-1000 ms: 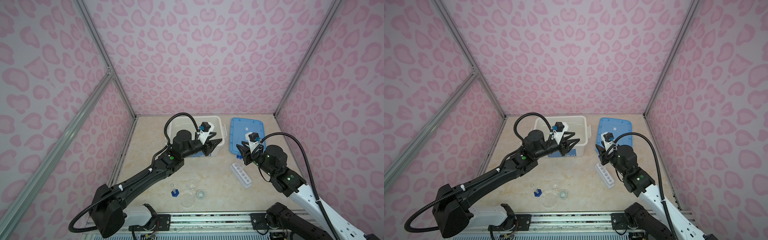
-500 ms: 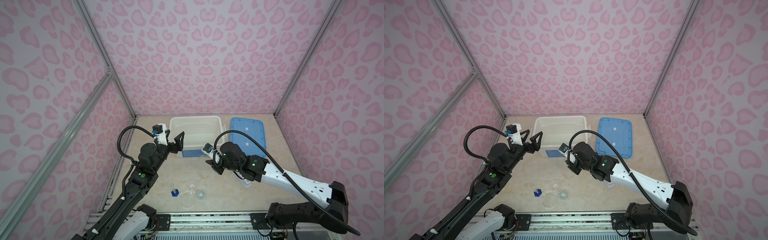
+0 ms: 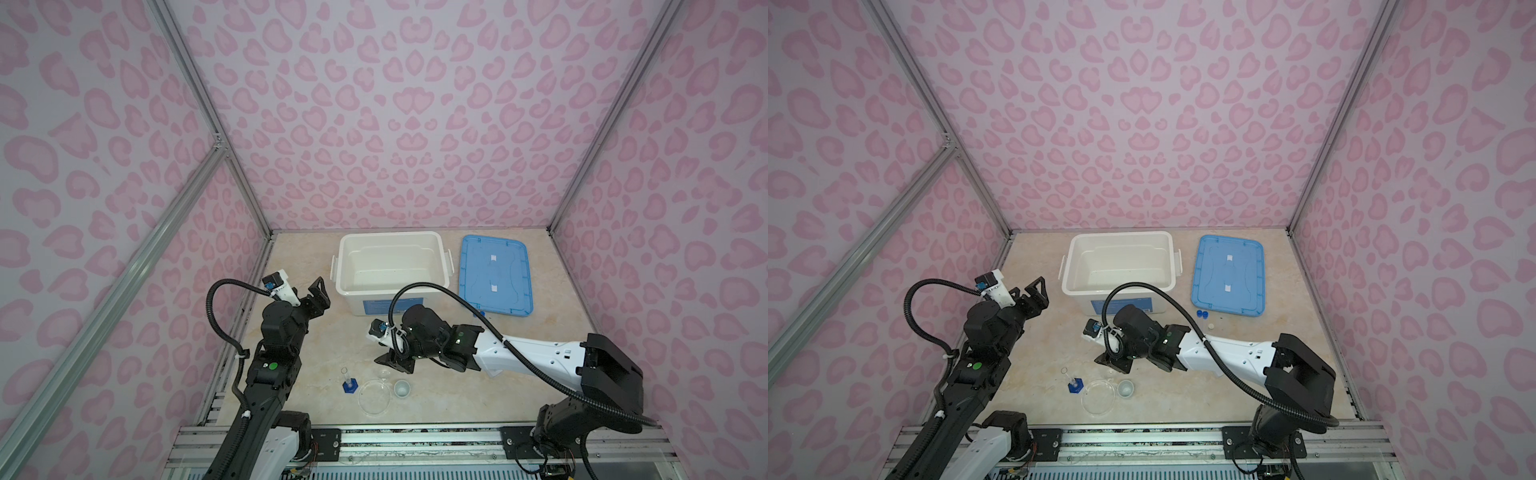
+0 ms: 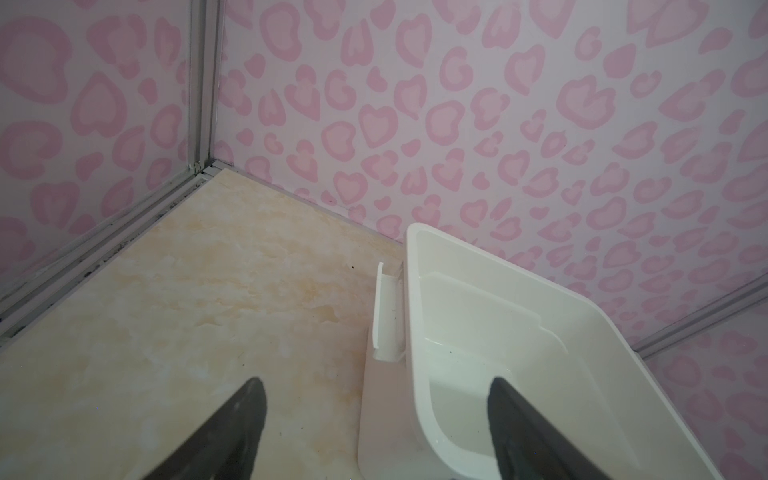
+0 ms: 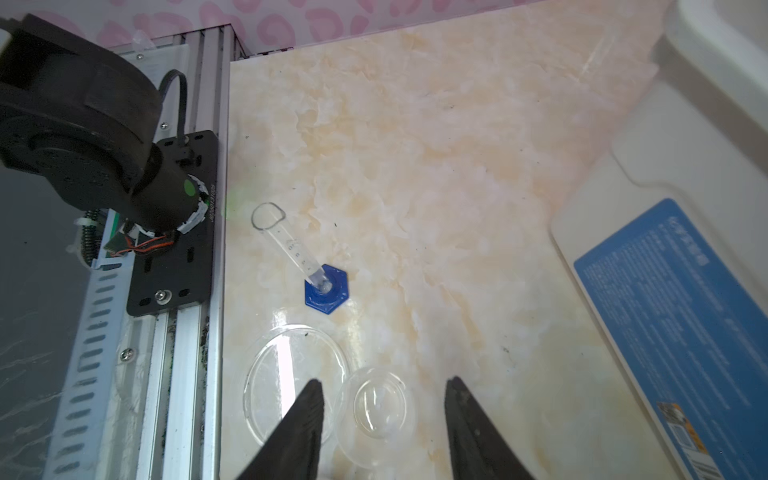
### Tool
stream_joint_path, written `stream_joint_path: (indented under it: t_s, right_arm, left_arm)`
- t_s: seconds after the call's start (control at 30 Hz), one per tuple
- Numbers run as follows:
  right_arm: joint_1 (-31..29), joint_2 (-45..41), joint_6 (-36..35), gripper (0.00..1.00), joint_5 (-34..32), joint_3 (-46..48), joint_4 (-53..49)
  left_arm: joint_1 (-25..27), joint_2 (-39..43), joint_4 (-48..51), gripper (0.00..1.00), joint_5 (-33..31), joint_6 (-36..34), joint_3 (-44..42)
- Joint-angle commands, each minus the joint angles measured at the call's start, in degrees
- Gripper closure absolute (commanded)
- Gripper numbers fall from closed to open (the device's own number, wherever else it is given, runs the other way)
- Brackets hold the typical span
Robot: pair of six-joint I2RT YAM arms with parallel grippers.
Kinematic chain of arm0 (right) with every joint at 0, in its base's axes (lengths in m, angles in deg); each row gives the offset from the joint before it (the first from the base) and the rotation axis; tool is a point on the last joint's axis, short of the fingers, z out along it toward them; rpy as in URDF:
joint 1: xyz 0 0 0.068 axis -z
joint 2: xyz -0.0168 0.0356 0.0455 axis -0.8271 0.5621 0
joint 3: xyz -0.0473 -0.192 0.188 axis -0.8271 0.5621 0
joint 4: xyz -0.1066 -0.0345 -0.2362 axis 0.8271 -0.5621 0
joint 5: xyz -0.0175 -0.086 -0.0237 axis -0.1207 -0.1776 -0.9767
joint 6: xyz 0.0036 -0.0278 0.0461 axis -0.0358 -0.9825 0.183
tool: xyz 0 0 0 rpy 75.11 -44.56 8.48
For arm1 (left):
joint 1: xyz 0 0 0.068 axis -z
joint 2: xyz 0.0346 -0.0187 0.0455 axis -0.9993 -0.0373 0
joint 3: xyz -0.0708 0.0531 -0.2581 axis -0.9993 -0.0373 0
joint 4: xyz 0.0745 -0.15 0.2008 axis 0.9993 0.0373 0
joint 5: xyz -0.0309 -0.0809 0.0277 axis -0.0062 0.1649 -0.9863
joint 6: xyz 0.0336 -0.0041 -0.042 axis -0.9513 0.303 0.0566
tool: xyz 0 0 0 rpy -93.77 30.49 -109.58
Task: Organize the chemistry lab equipment
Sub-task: 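Lower the right gripper and close it on the blue-based glass graduated cylinder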
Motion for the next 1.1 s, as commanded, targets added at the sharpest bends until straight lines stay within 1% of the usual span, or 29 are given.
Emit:
stream_joint_path:
  t_s: [0.0, 0.1, 0.27, 0.43, 0.53, 0.73, 1.07]
  right_arm:
    - [-0.3, 2.1, 0.3, 0.52, 4.7, 0.8, 8.6]
    - [-0.7, 3.6, 0.3, 0.52, 6.0, 0.9, 10.9]
    - [-1.6, 6.4, 0.8, 0.52, 7.6, 0.0, 15.2]
    - [-2.5, 9.8, 1.5, 0.58, 9.8, -1.0, 18.9]
    - [-2.6, 11.9, 1.4, 0.60, 10.8, -2.1, 19.0]
    - [-3.1, 13.4, 2.6, 0.62, 12.5, -1.8, 22.4]
    - [-3.2, 16.7, 3.9, 0.66, 14.3, -2.7, 24.7]
  left_arm:
    - [-0.1, -1.3, -2.7, 0.12, 0.8, 0.9, -1.3]
    - [-0.1, -1.4, -3.1, 0.11, 1.5, 1.0, -2.1]
    - [-0.1, 0.9, -4.6, 0.11, 1.2, 0.3, -2.2]
    - [-0.1, 3.1, -4.2, 0.11, 0.0, 0.0, -2.6]
    - [-0.1, 3.2, -4.1, 0.11, 0.6, 0.3, -2.8]
    - [-0.1, 4.0, -4.1, 0.12, 0.8, 0.3, -3.1]
    - [-0.1, 4.6, -3.8, 0.12, 1.9, 0.2, -2.7]
